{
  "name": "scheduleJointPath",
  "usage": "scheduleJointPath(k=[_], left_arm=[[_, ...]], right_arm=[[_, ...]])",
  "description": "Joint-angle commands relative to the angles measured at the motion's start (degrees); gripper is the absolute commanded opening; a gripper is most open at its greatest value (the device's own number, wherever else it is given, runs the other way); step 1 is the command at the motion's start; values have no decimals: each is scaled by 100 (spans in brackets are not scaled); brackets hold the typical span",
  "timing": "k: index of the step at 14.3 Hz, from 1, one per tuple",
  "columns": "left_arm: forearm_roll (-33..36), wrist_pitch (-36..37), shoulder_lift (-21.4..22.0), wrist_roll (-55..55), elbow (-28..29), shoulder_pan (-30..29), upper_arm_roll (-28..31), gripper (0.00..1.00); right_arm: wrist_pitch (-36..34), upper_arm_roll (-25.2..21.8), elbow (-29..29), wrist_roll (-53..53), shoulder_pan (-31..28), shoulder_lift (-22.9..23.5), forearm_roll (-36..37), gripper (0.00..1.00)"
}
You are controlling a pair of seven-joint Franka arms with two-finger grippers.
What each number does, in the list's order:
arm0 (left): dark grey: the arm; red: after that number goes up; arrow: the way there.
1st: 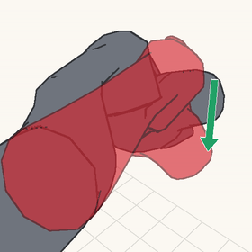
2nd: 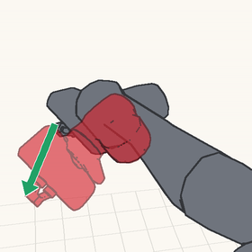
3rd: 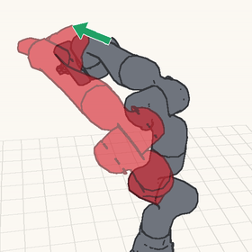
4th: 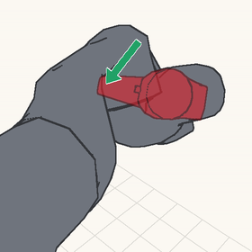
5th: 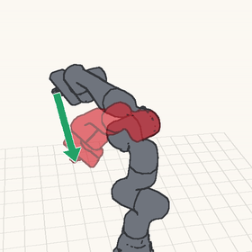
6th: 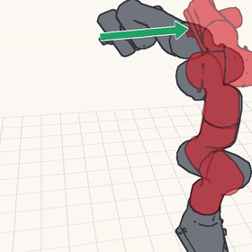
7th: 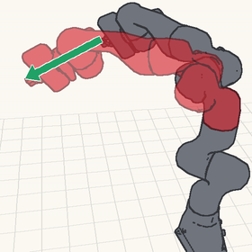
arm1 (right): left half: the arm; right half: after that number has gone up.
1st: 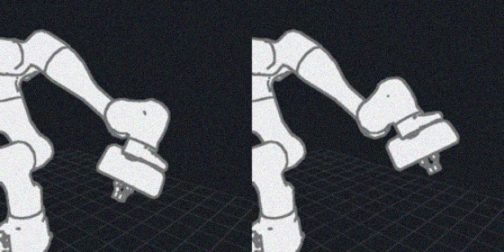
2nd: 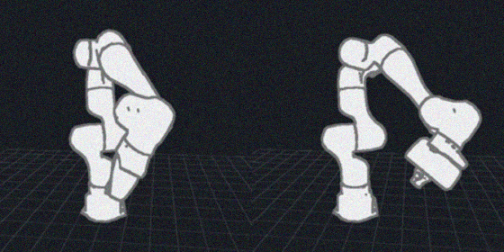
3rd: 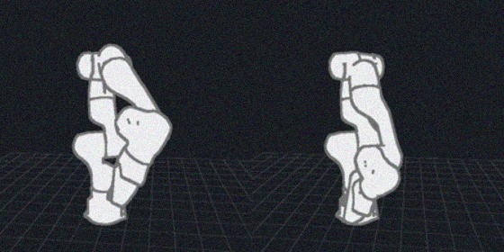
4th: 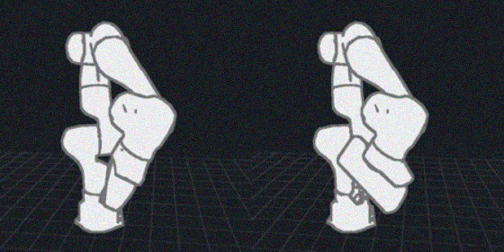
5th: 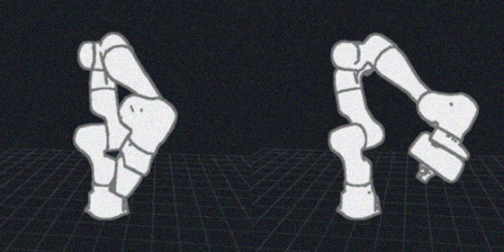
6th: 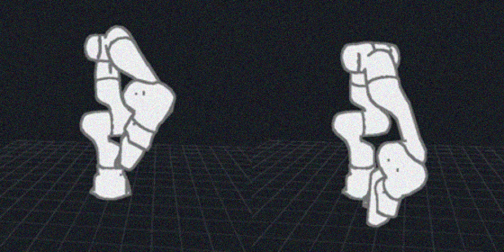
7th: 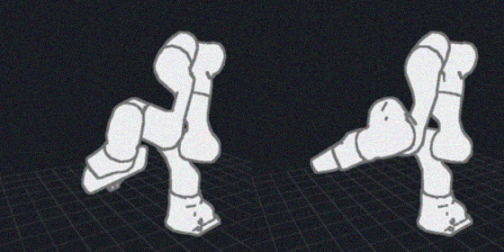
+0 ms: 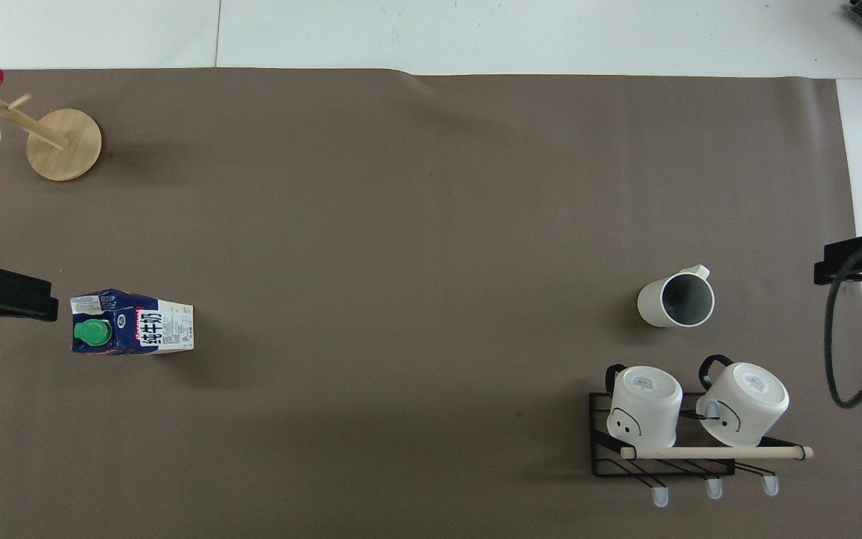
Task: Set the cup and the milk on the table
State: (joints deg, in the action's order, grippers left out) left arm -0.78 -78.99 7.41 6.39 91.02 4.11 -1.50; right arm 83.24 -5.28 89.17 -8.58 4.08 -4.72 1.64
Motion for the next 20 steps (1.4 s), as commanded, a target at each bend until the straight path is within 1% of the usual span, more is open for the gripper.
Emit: scheduleJointPath(k=[1, 13, 16, 20], left_arm=[[-54, 85, 42, -6, -14, -15, 10, 100], [-54, 85, 42, -6, -14, -15, 10, 100], [-54, 85, 42, -6, -14, -15, 10, 100], [-54, 85, 42, -6, -14, -15, 10, 100]], right_arm=[[96, 36, 215, 85, -83, -143, -94, 100], [96, 36, 224, 49, -83, -144, -112, 100], [122, 45, 390, 24, -74, -143, -120, 100], [727, 53, 619, -3, -30, -126, -120, 100]])
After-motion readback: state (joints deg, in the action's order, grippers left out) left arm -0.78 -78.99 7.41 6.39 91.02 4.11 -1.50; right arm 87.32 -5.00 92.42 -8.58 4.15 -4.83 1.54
